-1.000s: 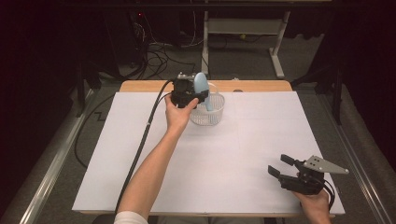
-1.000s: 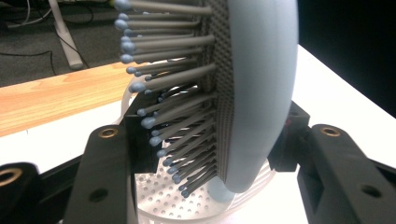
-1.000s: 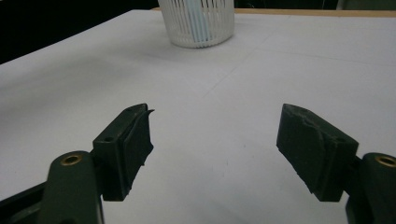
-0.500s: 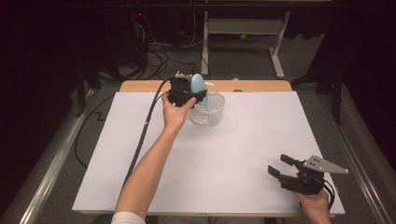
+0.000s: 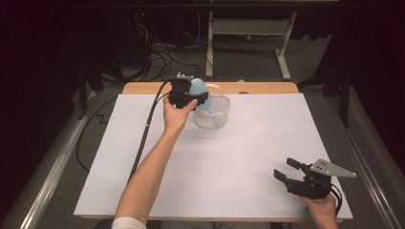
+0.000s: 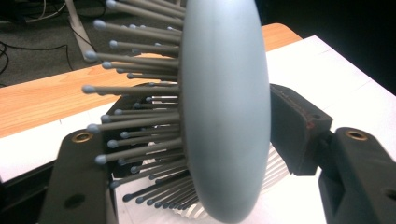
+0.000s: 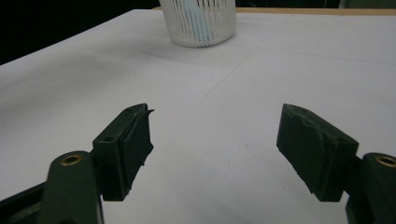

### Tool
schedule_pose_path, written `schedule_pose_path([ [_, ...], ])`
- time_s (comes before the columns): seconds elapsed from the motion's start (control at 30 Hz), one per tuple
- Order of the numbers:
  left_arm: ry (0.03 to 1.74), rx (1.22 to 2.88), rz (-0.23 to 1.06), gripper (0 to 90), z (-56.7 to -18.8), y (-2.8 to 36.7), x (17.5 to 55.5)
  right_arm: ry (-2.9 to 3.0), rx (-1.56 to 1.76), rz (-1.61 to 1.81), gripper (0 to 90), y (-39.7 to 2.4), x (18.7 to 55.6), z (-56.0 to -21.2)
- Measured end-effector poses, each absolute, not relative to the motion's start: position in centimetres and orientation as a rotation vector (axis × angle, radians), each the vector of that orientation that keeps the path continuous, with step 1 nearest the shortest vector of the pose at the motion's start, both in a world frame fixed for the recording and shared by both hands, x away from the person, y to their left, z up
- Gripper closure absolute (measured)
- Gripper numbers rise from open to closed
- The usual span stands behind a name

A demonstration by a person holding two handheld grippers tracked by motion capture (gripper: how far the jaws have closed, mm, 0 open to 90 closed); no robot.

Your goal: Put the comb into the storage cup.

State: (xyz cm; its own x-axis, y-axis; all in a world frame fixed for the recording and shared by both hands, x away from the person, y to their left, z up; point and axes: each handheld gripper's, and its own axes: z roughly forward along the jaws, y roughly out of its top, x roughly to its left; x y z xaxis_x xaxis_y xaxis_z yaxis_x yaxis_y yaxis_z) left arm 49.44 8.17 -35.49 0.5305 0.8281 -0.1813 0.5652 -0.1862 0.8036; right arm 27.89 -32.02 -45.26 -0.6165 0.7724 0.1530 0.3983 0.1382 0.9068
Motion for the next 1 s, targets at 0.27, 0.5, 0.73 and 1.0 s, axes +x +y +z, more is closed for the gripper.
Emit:
schedule_pose_path([
  [0.27,1.165,1.881,0.367,33.3,-35.8,8.6,49.4,2.071,1.128,1.472,26.7,-32.0,27.9,-45.3],
  [0.5,1.182,1.877,0.358,31.6,-36.2,9.3,49.4,2.073,1.127,1.471,26.6,-32.0,27.9,-45.3],
  [0.73,1.193,1.882,0.35,30.4,-36.3,9.6,49.4,2.075,1.13,1.469,26.7,-31.9,27.9,-45.3],
  [1.0,1.203,1.884,0.37,28.2,-36.3,9.8,49.3,2.074,1.128,1.472,26.7,-31.9,27.9,-45.3],
])
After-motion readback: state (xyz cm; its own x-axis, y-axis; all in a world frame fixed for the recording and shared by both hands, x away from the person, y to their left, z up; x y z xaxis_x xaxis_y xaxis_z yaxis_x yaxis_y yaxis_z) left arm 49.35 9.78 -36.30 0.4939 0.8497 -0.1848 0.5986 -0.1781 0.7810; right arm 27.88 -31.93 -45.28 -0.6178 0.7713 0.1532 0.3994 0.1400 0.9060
